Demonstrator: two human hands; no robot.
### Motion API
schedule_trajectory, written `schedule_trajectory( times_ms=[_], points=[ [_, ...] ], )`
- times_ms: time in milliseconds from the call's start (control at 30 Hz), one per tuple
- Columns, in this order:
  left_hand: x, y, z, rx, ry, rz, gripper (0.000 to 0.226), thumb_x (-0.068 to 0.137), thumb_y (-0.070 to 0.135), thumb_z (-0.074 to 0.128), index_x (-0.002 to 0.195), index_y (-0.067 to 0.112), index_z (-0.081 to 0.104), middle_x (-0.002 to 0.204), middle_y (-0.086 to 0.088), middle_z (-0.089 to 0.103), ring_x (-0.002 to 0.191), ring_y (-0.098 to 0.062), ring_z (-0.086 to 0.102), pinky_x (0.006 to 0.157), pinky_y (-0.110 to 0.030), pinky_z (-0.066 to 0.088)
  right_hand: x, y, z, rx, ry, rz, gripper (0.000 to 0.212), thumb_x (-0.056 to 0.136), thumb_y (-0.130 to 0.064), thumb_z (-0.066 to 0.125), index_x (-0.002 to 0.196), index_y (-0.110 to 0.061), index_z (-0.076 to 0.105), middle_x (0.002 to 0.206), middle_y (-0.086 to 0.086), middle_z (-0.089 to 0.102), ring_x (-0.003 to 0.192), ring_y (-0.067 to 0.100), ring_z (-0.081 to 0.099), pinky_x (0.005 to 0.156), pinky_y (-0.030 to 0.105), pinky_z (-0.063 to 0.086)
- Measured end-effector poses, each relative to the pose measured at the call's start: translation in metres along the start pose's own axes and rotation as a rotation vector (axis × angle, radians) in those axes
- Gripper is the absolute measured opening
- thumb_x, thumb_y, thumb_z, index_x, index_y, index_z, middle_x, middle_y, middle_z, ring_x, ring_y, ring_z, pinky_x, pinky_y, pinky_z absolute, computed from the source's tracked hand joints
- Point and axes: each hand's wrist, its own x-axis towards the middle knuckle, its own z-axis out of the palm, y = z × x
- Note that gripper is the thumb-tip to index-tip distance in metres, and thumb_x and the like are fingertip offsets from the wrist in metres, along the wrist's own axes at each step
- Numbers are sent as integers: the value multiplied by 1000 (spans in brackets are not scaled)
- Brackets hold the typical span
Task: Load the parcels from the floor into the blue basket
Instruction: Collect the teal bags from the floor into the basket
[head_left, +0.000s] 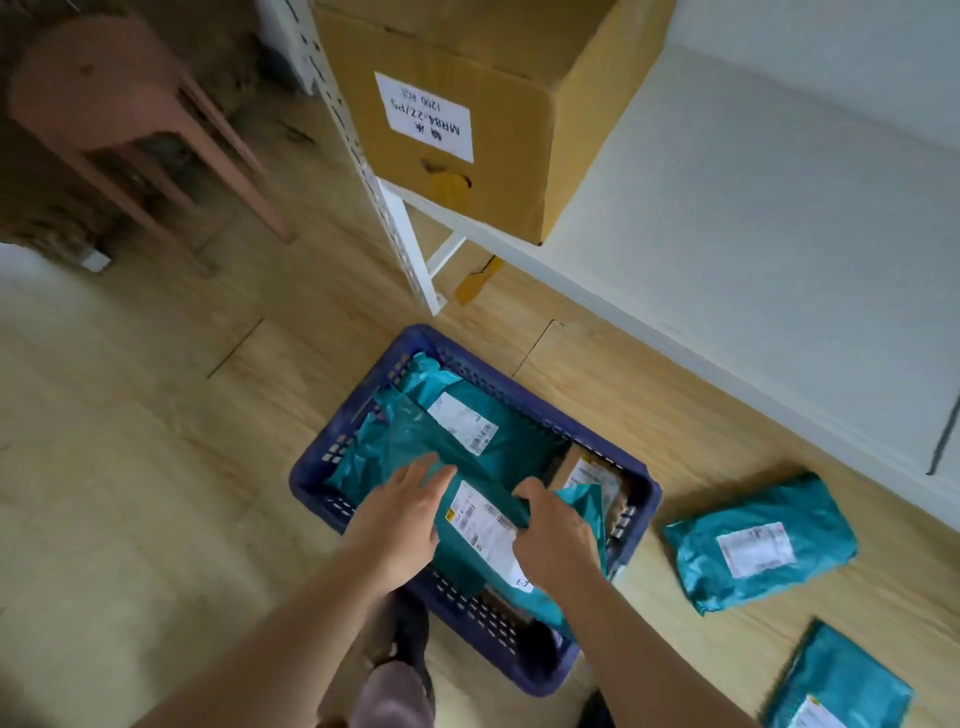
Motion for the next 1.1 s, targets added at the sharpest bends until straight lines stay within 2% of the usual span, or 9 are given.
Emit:
schedule_trajectory(
  times_ms=[100, 200, 333, 433, 600, 667, 733, 867, 1100],
  points=[
    [31, -50, 16, 23, -55, -5, 66, 95, 21, 49, 149, 24, 11, 157, 1, 9, 143, -19, 19, 108, -33, 38, 44, -20, 36, 75, -41, 32, 41, 88, -6, 46, 123, -28, 42, 112, 1, 61, 84, 23, 54, 61, 28, 36],
    [57, -94, 34, 41, -101, 2, 66, 95, 21, 49, 149, 23, 12, 156, 1, 13, 142, -19, 22, 106, -33, 39, 85, -32, 69, 170, -95, 91, 40, 89, -8, 47, 124, -29, 44, 107, 4, 60, 83, 25, 54, 64, 30, 40],
    [91, -131, 58, 90, -150, 45, 63, 95, 21, 48, 148, 23, 16, 155, -1, 15, 141, -20, 23, 108, -34, 37, 135, -37, 108, 230, -163, 165, 41, 87, -10, 49, 125, -27, 48, 120, 8, 60, 104, 29, 58, 86, 35, 50],
    [118, -146, 76, 123, -219, 89, 63, 94, 19, 48, 148, 26, 17, 156, -2, 12, 142, -22, 18, 108, -38, 36, 157, -31, 123, 172, -129, 226, 50, 86, -7, 45, 130, -31, 47, 127, 8, 56, 108, 30, 57, 86, 31, 47],
    [156, -153, 110, 190, -404, 89, 67, 94, 20, 48, 149, 28, 12, 156, -4, 6, 142, -27, 16, 110, -44, 31, 163, -27, 141, -33, 36, 241, 74, 86, 1, 51, 145, -33, 20, 153, 3, 11, 118, 28, 50, 80, 30, 44],
    [163, -153, 120, 213, -433, 71, 70, 93, 19, 49, 149, 29, 9, 156, -6, 3, 141, -29, 18, 110, -43, 30, 160, -24, 153, -141, 74, 190, 67, 85, 2, 51, 140, -29, 30, 148, 2, 19, 115, 25, 49, 75, 30, 44],
    [168, -154, 128, 213, -430, 50, 78, 92, 15, 51, 149, 32, 0, 155, -8, 0, 138, -30, 25, 107, -42, 34, 156, -19, 169, -215, 24, 133, 61, 87, 0, 49, 139, -26, 33, 143, 3, 25, 117, 25, 46, 81, 32, 48],
    [182, -155, 142, 104, -404, -18, 101, 88, 11, 57, 145, 37, -22, 155, -8, 5, 126, -29, 44, 97, -37, 45, 160, -16, 197, -227, -108, 143, 85, 87, -4, 51, 149, -33, 1, 152, 8, 7, 129, 30, 32, 101, 37, 41],
    [212, -152, 151, 179, -489, -102, 85, 87, 7, 50, 150, 31, -1, 154, -9, 4, 126, -29, 42, 93, -38, 49, 201, -2, 193, -88, -281, 307, 97, 84, -14, 57, 149, -33, -11, 142, 8, 34, 124, 29, 43, 94, 40, 46]
  ],
)
